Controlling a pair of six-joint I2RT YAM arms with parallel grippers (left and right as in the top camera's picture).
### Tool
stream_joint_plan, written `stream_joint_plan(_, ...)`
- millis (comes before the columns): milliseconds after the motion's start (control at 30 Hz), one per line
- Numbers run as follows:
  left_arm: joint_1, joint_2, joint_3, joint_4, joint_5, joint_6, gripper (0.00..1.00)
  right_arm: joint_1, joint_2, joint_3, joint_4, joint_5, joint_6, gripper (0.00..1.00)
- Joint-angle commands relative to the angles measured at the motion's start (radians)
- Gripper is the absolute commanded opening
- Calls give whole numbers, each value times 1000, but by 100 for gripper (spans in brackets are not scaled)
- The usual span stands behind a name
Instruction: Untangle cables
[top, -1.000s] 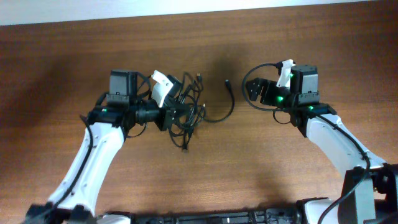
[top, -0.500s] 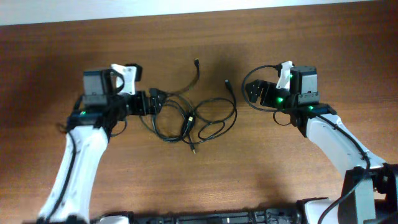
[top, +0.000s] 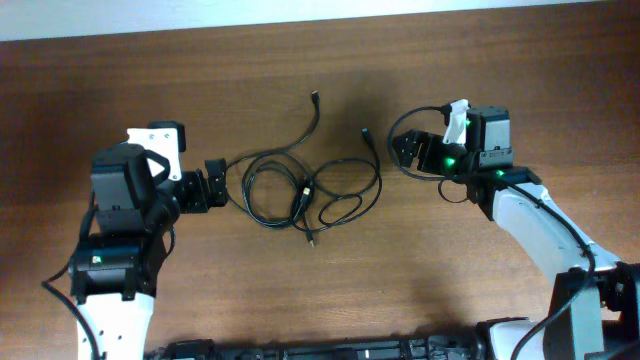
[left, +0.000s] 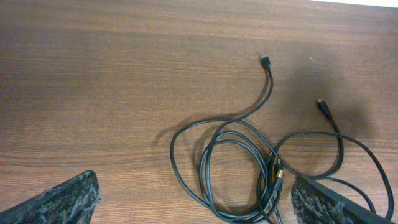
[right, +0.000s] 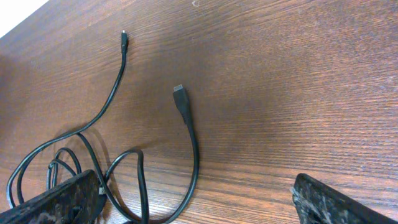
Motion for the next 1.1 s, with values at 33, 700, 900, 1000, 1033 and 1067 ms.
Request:
stream_joint_plan(33, 7, -112, 10, 1, -33, -10, 99, -5, 2, 0, 28, 6, 0, 98)
stream_joint_plan(700, 6, -201, 10, -162, -122, -10, 99, 153, 0, 74, 108, -145, -64, 99)
stream_joint_plan(900, 6, -201, 10, -162, -122, -10, 99, 180, 0, 74, 93, -90, -79, 99)
stream_joint_plan(1000, 6, -201, 10, -162, -122, -10, 99, 179, 0, 74, 54, -74, -79, 99)
stream_joint_plan(1033, 6, -201, 10, -162, -122, -10, 99, 179, 0, 74, 48, -59, -79, 99)
stream_joint_plan(1067, 6, -201, 10, -162, -122, -10, 99, 179, 0, 74, 49, -45, -79, 99)
